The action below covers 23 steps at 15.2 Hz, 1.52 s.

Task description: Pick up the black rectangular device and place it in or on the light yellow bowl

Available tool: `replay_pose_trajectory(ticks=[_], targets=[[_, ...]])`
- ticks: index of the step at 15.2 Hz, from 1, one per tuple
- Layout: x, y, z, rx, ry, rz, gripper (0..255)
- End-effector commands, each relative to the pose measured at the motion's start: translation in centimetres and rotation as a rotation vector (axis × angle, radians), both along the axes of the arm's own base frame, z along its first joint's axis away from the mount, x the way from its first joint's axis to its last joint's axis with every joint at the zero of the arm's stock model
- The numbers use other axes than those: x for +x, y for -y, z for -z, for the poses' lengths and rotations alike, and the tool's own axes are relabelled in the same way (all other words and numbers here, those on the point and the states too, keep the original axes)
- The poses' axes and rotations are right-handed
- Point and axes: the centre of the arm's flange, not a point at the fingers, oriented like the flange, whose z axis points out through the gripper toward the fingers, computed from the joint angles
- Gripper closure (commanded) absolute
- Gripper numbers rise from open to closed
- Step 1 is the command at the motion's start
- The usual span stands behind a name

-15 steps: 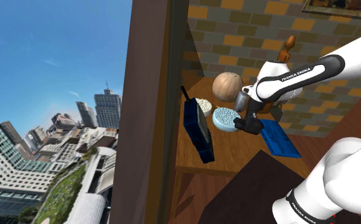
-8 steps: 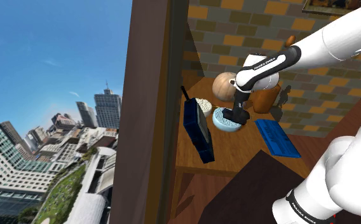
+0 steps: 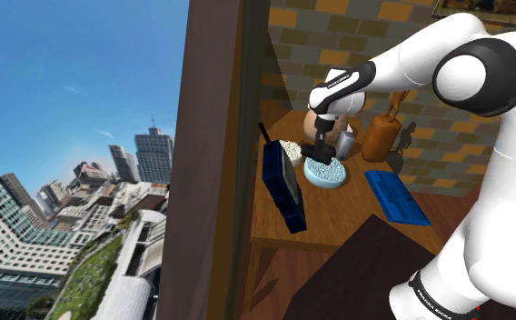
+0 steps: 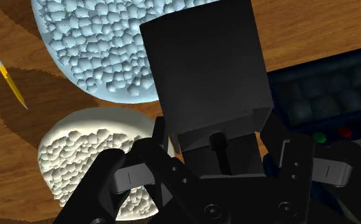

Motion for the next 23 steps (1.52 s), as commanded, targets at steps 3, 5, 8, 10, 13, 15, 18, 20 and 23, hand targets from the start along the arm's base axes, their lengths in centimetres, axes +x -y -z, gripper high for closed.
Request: replay_pose_trajectory(ticks=[3, 5, 8, 10, 13, 15, 18, 20, 23], targets=[[5.3, 0.5, -0.1, 0.001, 0.001, -0.001, 255], [7.9, 0.8, -0.1, 0.001, 0.001, -0.001, 255], [11.8, 1.3, 0.0, 0.001, 0.001, -0.001, 255], [14.4, 1.7, 0.0, 0.001, 0.001, -0.001, 255], [18.4, 2.2, 0.0, 0.001, 0.001, -0.001, 255], [20.0, 2.4, 0.5, 0.001, 0.001, -0.001, 255], [20.0, 2.4, 2.1, 0.001, 0.001, -0.001, 255], [20.0, 2.4, 3.2, 0.001, 0.001, -0.001, 255], [20.0, 2.4, 4.8, 0.001, 0.001, -0.001, 255]])
